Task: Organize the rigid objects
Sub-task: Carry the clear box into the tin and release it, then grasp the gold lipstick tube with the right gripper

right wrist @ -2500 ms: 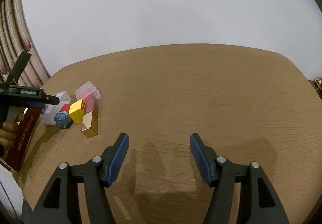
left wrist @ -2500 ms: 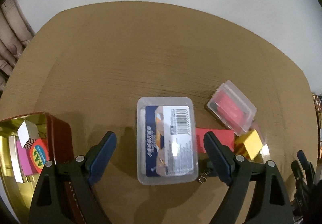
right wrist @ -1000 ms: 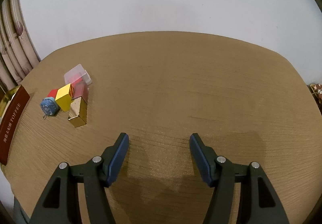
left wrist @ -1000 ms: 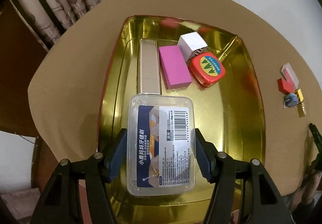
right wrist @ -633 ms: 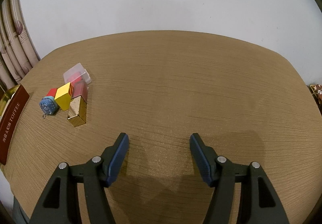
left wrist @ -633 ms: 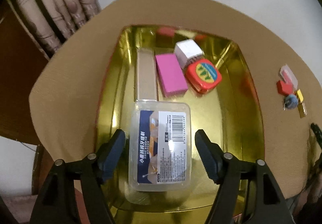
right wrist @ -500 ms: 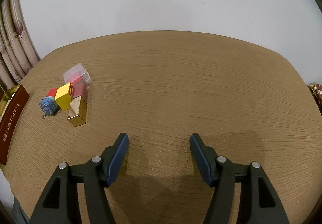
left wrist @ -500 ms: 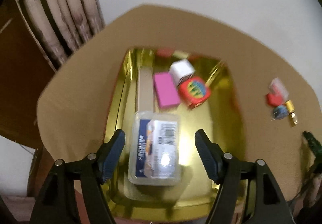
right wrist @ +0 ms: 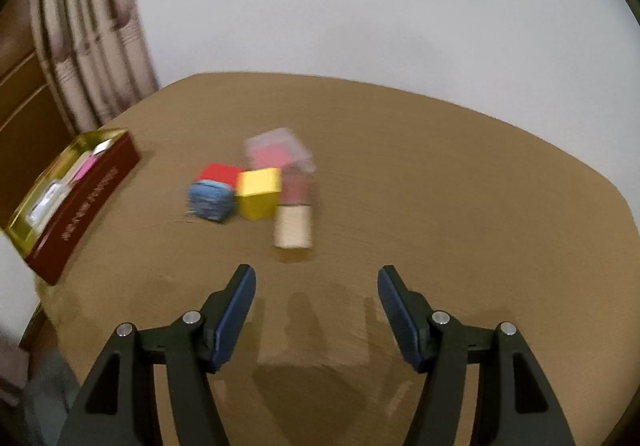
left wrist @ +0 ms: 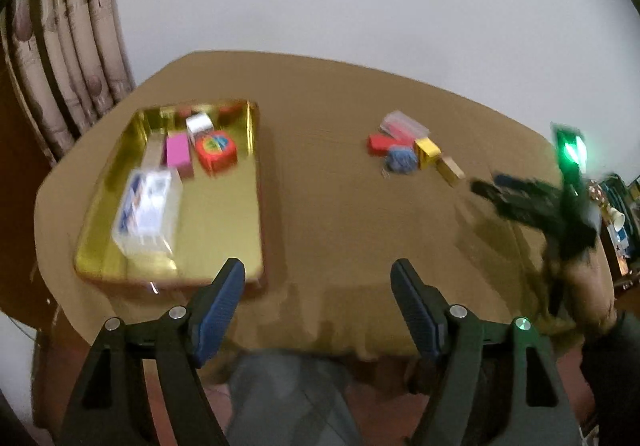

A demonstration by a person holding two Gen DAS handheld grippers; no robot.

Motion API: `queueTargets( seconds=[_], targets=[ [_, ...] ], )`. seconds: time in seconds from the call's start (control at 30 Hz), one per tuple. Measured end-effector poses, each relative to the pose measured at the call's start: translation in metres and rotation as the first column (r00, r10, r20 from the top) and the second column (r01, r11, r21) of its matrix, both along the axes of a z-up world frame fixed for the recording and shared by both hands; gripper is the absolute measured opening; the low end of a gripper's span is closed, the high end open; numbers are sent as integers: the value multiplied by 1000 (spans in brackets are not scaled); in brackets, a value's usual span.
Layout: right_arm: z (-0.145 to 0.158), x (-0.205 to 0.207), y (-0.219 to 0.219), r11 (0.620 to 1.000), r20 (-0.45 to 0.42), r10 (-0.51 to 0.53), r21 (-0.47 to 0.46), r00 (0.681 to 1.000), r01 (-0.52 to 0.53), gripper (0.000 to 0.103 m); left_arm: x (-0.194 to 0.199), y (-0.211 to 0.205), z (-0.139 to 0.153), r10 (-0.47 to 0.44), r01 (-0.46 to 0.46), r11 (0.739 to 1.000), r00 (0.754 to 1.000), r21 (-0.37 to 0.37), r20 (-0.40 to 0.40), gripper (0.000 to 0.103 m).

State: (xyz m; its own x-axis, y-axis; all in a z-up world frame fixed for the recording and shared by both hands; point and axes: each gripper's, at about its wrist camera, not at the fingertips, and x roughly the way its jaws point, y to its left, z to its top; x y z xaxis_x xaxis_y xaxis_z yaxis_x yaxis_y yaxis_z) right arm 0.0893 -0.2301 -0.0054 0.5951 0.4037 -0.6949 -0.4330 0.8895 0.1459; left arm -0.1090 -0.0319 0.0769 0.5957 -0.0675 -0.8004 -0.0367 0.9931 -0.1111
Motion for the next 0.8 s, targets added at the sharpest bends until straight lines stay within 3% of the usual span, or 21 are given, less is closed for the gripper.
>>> queueTargets(
  seconds=[0.2, 0.27, 0.33, 0.43, 0.63, 0.67, 0.7, 0.8],
  targets=[
    [-3, 36, 29, 995, -38, 46, -88, 998, -49, 65, -23, 10, -7, 38, -38, 999, 999, 17, 17, 74],
    [-5, 46, 32, 992, -53, 44, -118, 998, -50, 54, -24, 14, -12, 39, -39, 999, 999, 10, -1, 74],
    [-8, 59, 37, 989, -84, 58, -134, 995, -69, 36, -24, 18, -18, 49, -49, 999, 999, 1, -13, 74],
    [-13, 69, 44, 979, -100, 52, -189, 994, -70, 35, -21, 21, -26, 44, -45, 999, 998, -14, -47, 74],
    [-15, 84, 50, 974, -130, 73, -203, 989, -98, 34, -21, 20, -30, 42, -42, 999, 998, -10, -57, 74],
    [-16, 86, 51, 973, -136, 76, -204, 988, -103, 32, -22, 20, -29, 42, -42, 999, 998, -6, -54, 74],
    [-16, 87, 50, 974, -142, 83, -200, 986, -110, 22, -22, 20, -28, 45, -45, 999, 998, -2, -52, 74],
    [-15, 83, 44, 973, -138, 42, -218, 989, -72, 20, -28, 23, -22, 51, -51, 999, 998, 10, -38, 74]
  ],
)
